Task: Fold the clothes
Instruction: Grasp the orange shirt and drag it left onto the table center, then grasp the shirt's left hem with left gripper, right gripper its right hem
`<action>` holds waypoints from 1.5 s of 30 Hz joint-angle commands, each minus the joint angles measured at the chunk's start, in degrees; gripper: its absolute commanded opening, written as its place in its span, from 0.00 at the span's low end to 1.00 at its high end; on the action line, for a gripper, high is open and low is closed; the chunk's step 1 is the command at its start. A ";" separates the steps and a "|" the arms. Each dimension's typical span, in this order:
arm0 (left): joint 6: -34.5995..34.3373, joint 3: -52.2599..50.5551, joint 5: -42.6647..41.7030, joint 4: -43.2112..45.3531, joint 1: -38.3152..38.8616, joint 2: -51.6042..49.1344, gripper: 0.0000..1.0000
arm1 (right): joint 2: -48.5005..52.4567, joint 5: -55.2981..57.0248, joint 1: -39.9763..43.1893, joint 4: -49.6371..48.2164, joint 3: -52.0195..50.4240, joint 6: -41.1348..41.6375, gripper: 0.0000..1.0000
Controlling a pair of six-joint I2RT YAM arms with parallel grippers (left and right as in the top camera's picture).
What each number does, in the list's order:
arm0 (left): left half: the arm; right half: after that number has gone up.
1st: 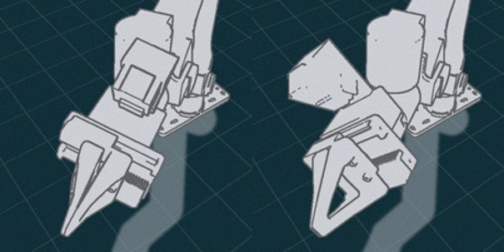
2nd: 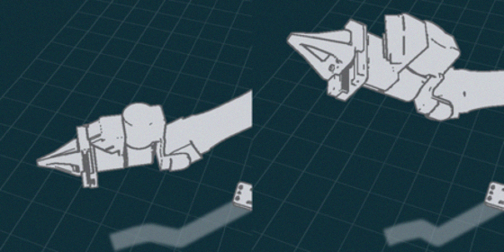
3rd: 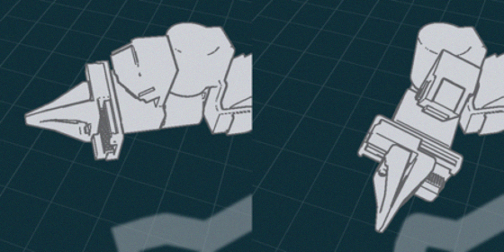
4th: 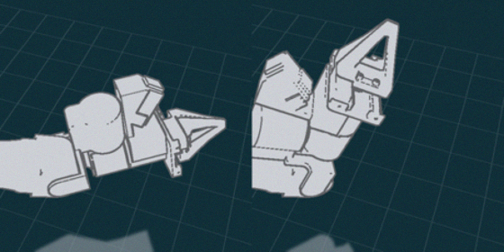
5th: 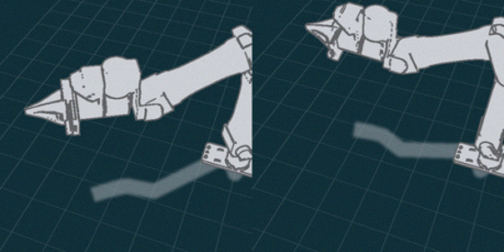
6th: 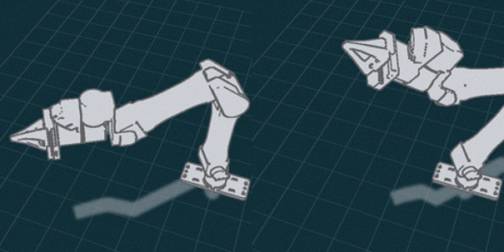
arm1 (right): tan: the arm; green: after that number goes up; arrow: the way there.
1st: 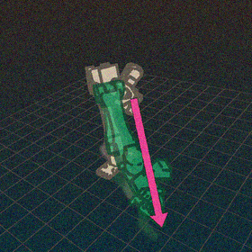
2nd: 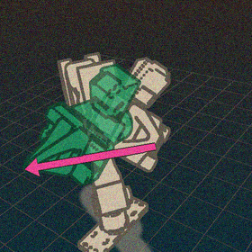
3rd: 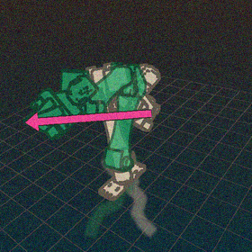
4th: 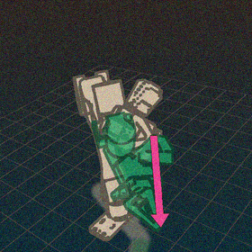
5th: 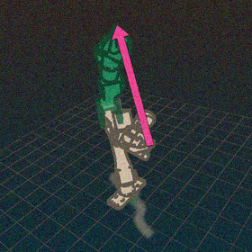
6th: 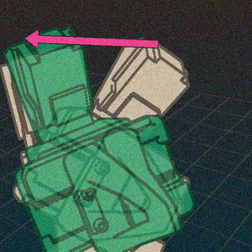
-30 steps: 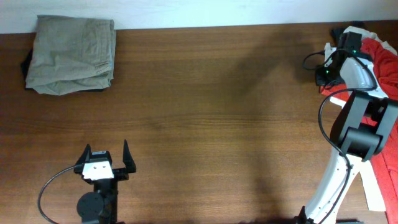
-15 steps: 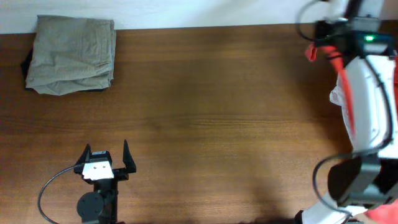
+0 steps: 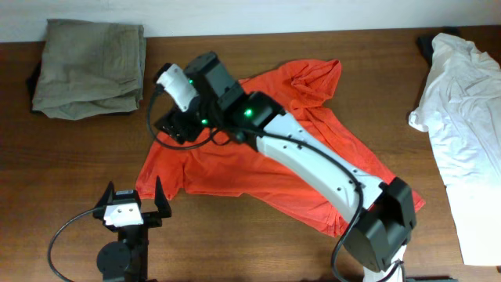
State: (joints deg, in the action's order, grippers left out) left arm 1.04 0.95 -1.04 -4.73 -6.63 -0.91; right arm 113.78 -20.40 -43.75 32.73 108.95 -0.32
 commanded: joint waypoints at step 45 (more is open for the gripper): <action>-27.34 50.47 4.09 -32.22 -0.31 -90.62 0.99 | -2.62 5.20 26.43 24.94 -12.00 14.78 0.99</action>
State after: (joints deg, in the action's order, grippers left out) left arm -19.94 50.68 -1.26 -36.67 -6.83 -84.84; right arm 112.01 -14.92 -17.23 57.69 97.27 13.82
